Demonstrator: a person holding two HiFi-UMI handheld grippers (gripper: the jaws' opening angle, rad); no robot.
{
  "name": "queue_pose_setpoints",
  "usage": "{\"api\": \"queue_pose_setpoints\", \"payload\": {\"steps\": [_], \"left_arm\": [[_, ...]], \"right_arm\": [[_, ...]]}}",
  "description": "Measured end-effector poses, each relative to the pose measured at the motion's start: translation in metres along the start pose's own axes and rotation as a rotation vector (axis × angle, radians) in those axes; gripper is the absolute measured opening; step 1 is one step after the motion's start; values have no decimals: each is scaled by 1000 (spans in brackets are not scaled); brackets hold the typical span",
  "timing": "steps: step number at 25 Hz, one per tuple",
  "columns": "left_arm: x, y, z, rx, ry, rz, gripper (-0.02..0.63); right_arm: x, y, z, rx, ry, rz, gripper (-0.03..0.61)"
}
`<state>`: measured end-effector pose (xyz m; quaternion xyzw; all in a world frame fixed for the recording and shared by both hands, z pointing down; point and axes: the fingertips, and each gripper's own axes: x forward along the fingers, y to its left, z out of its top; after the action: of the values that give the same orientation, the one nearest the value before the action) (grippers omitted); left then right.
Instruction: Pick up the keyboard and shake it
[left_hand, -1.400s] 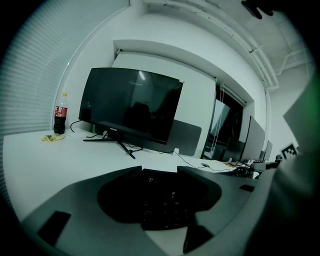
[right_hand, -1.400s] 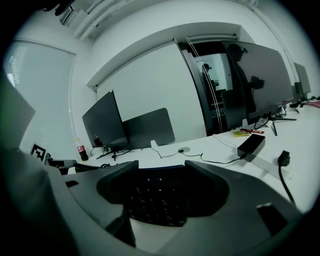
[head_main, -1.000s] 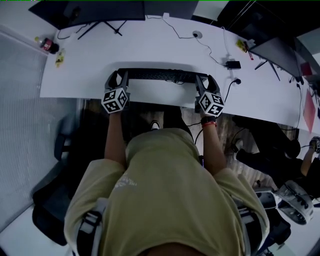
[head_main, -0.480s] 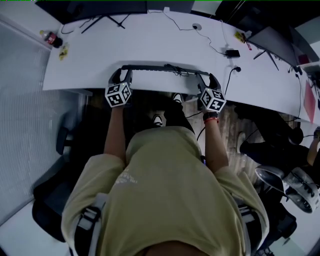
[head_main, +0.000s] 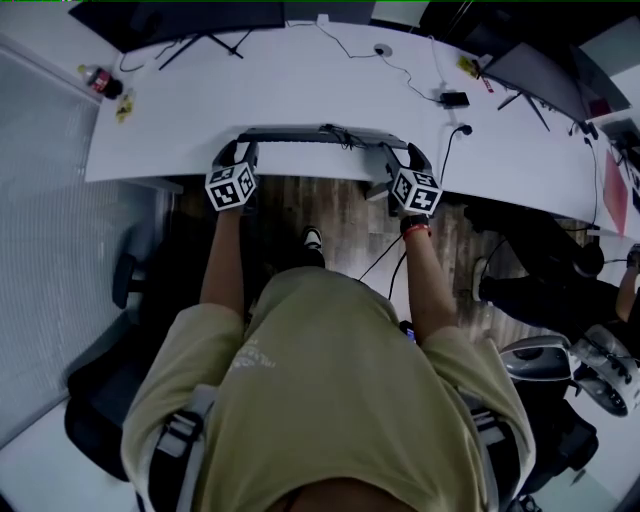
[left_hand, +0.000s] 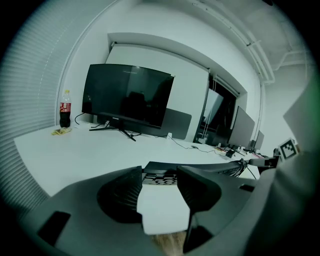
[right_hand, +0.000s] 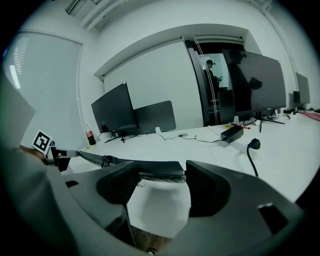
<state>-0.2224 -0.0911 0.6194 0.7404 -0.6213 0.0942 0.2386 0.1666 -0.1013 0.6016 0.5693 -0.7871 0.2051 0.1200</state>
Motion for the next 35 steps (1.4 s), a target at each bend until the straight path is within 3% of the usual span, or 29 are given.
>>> {"api": "queue_pose_setpoints", "payload": {"steps": [6, 14, 19, 35], "left_arm": [[-7, 4, -18, 0, 76, 14, 224], [2, 7, -22, 23, 75, -24, 224], [2, 8, -39, -2, 84, -32, 224], [7, 18, -86, -25, 207, -9, 224]], "right_arm": [[-9, 5, -17, -22, 40, 5, 301], [-6, 5, -23, -26, 34, -4, 301], [-6, 5, -39, -45, 66, -4, 301], [10, -3, -98, -66, 231, -47, 304]]}}
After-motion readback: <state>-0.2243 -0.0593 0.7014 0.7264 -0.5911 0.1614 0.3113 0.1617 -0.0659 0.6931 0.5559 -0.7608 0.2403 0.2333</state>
